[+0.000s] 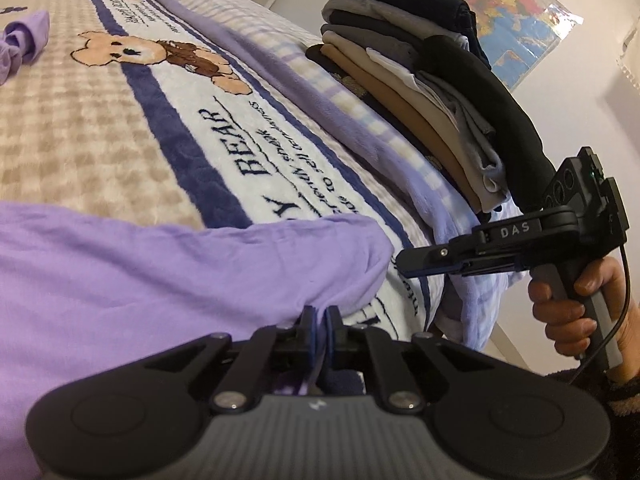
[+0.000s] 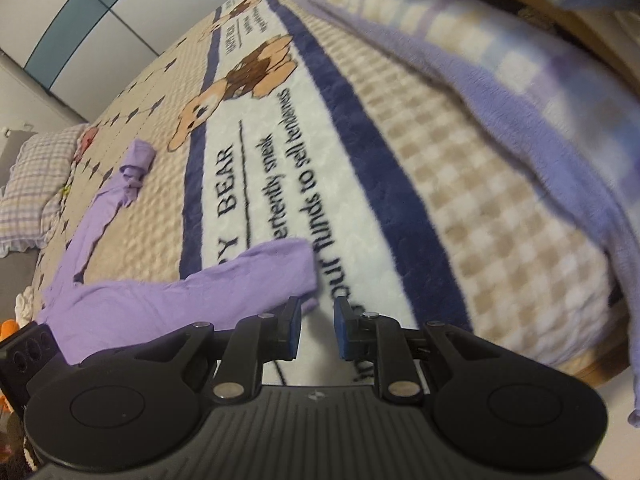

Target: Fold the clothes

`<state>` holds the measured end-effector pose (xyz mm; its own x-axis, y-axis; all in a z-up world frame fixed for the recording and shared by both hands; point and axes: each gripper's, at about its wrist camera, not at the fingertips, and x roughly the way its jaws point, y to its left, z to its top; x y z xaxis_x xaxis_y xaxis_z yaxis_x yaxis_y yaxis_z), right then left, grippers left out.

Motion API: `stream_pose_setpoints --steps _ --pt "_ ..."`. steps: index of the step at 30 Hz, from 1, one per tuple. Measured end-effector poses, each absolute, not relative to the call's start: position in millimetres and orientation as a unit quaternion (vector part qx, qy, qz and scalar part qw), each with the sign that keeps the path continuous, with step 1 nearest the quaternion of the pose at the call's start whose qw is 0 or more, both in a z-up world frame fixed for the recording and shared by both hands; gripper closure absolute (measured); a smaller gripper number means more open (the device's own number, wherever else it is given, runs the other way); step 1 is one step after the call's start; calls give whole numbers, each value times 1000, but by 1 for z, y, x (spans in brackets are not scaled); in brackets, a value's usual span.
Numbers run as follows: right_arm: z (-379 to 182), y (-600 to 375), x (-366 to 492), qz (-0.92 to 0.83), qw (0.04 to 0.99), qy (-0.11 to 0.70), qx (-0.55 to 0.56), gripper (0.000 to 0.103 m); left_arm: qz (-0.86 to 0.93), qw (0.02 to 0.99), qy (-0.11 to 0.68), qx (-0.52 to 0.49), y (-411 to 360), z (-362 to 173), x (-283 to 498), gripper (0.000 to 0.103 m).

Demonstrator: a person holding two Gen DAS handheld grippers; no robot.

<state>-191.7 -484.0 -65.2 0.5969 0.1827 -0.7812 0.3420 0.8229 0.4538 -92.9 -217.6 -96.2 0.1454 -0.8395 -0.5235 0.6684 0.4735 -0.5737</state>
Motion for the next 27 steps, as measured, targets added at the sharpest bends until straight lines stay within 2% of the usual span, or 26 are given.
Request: stream_pose_setpoints --steps 8,9,10,19,23,26,27 --pt "-72 -472 -176 -54 844 461 270 82 -503 747 421 -110 -217 -98 -90 96" --pt "-72 -471 -176 -56 846 458 267 86 -503 746 422 -110 -217 -98 -90 96" --pt "-70 -470 -177 -57 848 454 268 101 -504 745 422 -110 -216 -97 -90 96" --pt "-33 -471 -195 -91 852 449 252 101 -528 734 415 -102 -207 -80 -91 97" --pt "-33 -471 -196 -102 845 472 230 101 -552 714 422 -84 -211 -75 -94 96" --pt "-39 -473 -195 -121 836 492 212 100 -568 702 426 -56 -214 -75 -101 90" --pt "-41 -473 -195 -127 835 494 206 98 -573 698 427 -46 -214 -74 -103 85"
